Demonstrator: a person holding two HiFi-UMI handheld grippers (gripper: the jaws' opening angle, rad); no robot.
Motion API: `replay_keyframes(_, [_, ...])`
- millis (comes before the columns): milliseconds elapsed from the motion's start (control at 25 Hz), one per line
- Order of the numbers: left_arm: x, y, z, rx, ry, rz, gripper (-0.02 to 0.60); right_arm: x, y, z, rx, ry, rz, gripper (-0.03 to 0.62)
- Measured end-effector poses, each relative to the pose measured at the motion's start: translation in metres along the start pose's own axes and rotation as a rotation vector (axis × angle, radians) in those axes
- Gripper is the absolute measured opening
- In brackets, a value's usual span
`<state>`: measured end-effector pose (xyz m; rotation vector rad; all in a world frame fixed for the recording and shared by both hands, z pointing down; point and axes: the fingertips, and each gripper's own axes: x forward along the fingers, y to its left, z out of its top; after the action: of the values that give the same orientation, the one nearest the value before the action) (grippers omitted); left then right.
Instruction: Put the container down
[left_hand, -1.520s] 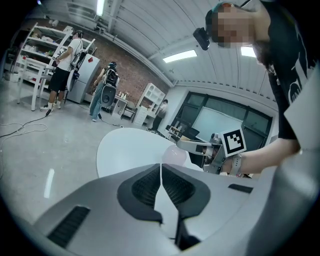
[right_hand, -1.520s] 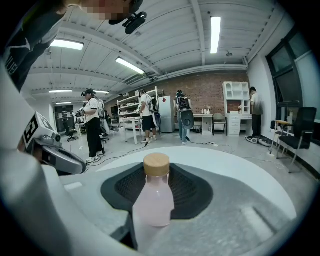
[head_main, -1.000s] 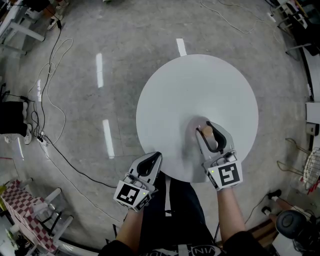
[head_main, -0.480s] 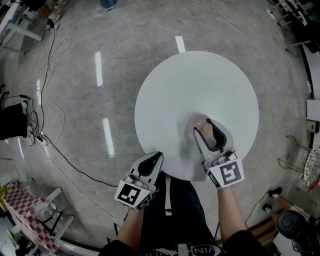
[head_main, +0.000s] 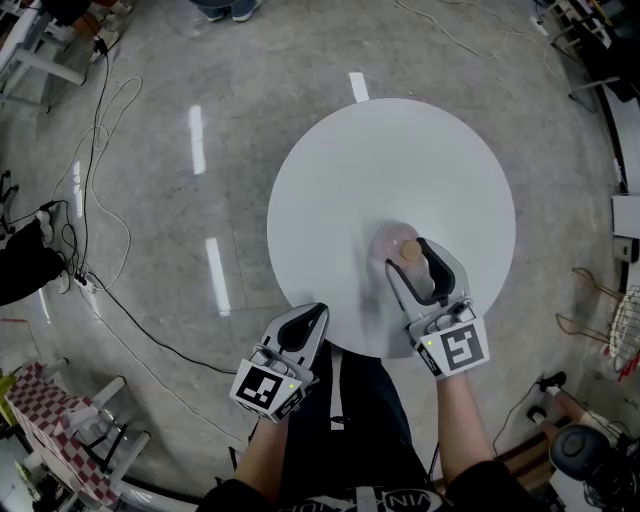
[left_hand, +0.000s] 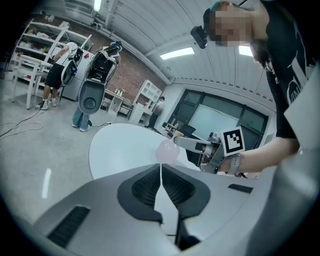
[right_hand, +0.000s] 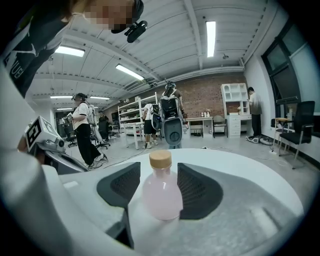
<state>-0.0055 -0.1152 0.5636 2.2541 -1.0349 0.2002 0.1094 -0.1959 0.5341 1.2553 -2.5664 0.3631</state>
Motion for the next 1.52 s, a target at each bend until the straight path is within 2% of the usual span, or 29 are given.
replay_keyframes(520, [0.004, -0.012, 0.021, 0.041, -0.014, -0.013, 0.015, -0.024, -0.010, 0.005, 0.052, 0.010, -0.031, 0.212])
replay_keyframes(760, [0.008, -0.021, 0.043, 0.078, -0.050, -0.040, 0.015, -0.035, -0.008, 0.019, 0.034, -0.002, -0.031, 0.143])
replay_keyframes(1040, [0.007, -0.029, 0.071, 0.111, -0.084, -0.057, 0.015, -0.048, -0.005, 0.041, 0.019, -0.022, -0.061, 0.007])
replay_keyframes(1520, [0.004, -0.049, 0.121, 0.168, -0.150, -0.093, 0.015, -0.071, -0.004, 0.080, 0.047, -0.057, -0.095, 0.006])
